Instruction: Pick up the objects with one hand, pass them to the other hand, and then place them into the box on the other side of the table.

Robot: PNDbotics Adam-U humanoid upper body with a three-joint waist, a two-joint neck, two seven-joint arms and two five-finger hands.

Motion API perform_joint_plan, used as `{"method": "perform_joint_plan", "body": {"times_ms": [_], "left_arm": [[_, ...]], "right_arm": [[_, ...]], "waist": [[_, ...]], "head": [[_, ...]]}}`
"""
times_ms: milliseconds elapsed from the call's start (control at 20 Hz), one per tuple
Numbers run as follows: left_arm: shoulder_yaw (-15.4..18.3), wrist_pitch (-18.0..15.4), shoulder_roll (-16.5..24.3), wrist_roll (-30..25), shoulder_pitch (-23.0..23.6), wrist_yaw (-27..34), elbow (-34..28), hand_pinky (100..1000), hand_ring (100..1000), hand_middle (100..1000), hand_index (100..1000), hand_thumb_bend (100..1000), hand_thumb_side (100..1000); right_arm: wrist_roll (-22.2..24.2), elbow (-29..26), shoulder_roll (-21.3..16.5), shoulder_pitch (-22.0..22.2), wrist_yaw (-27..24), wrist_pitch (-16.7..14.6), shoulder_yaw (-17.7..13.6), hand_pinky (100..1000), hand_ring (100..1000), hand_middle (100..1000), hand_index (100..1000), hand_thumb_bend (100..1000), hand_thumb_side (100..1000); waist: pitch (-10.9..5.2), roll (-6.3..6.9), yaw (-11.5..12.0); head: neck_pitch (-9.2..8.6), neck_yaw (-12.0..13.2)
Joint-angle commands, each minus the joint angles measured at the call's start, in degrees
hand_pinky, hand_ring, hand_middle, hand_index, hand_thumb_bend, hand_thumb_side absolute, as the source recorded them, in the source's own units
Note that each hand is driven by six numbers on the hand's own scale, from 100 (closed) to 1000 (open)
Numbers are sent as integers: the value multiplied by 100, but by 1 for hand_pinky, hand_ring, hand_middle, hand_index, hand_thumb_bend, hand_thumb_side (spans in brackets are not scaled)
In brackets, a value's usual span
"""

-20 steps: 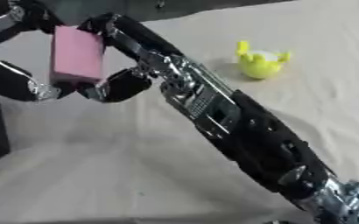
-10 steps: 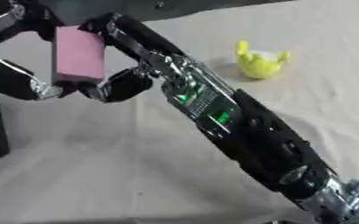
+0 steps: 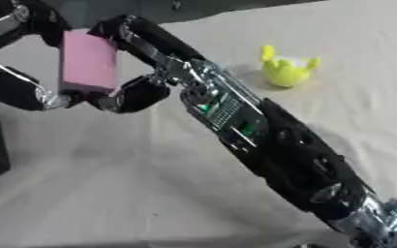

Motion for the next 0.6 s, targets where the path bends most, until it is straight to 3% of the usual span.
{"method": "perform_joint_plan", "body": {"times_ms": [50,600], "left_arm": [[213,56,192,62,-81,-91,-8,750,603,440,386,326,142],[257,111,286,66,3,-31,-98,748,595,414,376,328,124]], "right_arm": [[20,-153,-1,-38,13,119,48,787,708,583,672,446,276],[37,-187,-25,-19,-46,514,39,796,746,622,725,441,347]], "waist": [[-135,1,11],[-133,-1,6]], "head": [[-82,-3],[-106,-3]]}}
